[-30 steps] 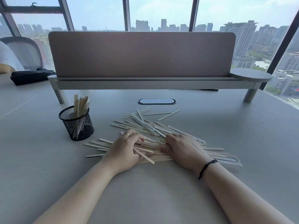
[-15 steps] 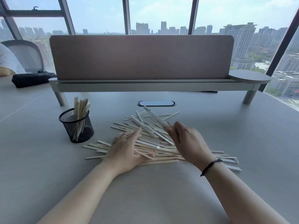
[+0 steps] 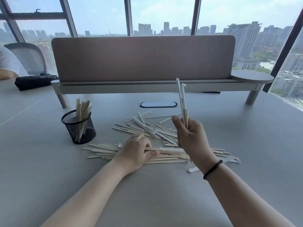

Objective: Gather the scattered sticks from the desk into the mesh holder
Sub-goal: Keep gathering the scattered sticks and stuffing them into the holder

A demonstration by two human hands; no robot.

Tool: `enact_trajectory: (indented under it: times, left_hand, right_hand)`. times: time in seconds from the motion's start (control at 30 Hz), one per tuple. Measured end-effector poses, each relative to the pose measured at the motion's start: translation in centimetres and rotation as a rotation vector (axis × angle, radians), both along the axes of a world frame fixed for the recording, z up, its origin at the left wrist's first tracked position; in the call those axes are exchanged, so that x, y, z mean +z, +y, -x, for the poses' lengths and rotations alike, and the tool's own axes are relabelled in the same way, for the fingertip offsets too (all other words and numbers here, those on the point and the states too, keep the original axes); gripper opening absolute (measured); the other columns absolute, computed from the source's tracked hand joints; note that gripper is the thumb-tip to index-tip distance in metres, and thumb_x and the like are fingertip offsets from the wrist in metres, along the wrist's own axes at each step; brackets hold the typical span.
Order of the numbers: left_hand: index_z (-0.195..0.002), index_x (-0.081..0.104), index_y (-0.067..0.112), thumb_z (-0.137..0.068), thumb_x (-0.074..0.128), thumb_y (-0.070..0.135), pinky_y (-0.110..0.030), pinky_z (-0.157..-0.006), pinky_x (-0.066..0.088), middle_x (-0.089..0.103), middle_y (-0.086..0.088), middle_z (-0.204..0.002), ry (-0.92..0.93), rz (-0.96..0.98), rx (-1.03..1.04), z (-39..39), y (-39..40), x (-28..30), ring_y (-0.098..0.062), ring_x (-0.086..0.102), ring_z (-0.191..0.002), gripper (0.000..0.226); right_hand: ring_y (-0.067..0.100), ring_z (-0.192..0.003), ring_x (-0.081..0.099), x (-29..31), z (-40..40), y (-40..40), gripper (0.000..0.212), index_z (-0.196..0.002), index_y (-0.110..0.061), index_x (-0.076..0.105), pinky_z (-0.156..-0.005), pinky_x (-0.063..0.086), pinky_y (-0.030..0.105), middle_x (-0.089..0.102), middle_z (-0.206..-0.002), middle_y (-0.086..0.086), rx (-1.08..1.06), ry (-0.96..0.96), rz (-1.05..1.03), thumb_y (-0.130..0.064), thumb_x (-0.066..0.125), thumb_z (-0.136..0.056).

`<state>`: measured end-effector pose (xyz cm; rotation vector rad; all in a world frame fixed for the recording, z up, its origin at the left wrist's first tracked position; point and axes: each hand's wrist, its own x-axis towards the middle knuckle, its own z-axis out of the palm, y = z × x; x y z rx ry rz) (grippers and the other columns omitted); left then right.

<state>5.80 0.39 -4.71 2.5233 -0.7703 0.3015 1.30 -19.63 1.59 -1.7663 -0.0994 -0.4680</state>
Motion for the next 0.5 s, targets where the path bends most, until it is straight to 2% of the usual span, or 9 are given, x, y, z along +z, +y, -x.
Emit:
enact_trajectory:
  times: [0.13,0.27,0.4,0.5]
  left_hand:
    - [-0.084,0.049,0.024,-0.087,0.058,0.062,-0.027,-0.074,0.032,0.052,0.006,-0.09,-0.018,-0.081,0.007,0.2,-0.3,0.4,-0.014,0.046,-0.084,0.038]
    - [-0.088,0.042,0.022,-0.094,0.045,0.058,-0.03,-0.071,0.03,0.061,-0.001,-0.087,-0.124,-0.148,0.009,0.5,-0.5,0.7,-0.026,0.054,-0.084,0.037]
    - [-0.088,0.038,0.02,-0.099,0.05,0.041,-0.032,-0.058,0.033,0.065,-0.005,-0.074,-0.242,-0.028,-0.008,0.7,-0.3,0.3,-0.036,0.061,-0.069,0.027]
    - [-0.09,0.039,0.019,-0.101,0.037,0.05,-0.028,-0.049,0.034,0.058,0.005,-0.064,-0.327,0.126,-0.011,0.9,-0.2,0.7,-0.031,0.06,-0.055,0.034]
  right_hand:
    - [0.021,-0.043,0.028,0.2,0.1,-0.2,0.068,-0.062,0.007,0.032,-0.042,0.027,0.038,0.028,-0.049,0.009,0.026,0.022,-0.25,-0.047,0.058,-0.095]
    - [0.015,-0.042,0.021,0.6,0.9,-0.1,0.054,-0.06,-0.009,0.032,-0.043,0.022,0.025,0.025,-0.046,0.001,0.156,0.052,-0.366,-0.05,0.058,-0.086]
    - [0.013,-0.04,0.016,1.0,1.2,0.1,0.059,-0.048,-0.025,0.028,-0.044,0.018,0.022,0.022,-0.044,-0.006,0.209,0.065,-0.393,-0.051,0.061,-0.089]
    - [0.013,-0.043,0.013,1.4,1.5,0.3,0.058,-0.045,-0.027,0.027,-0.047,0.013,0.027,0.018,-0.045,-0.004,0.257,0.08,-0.452,-0.05,0.06,-0.087]
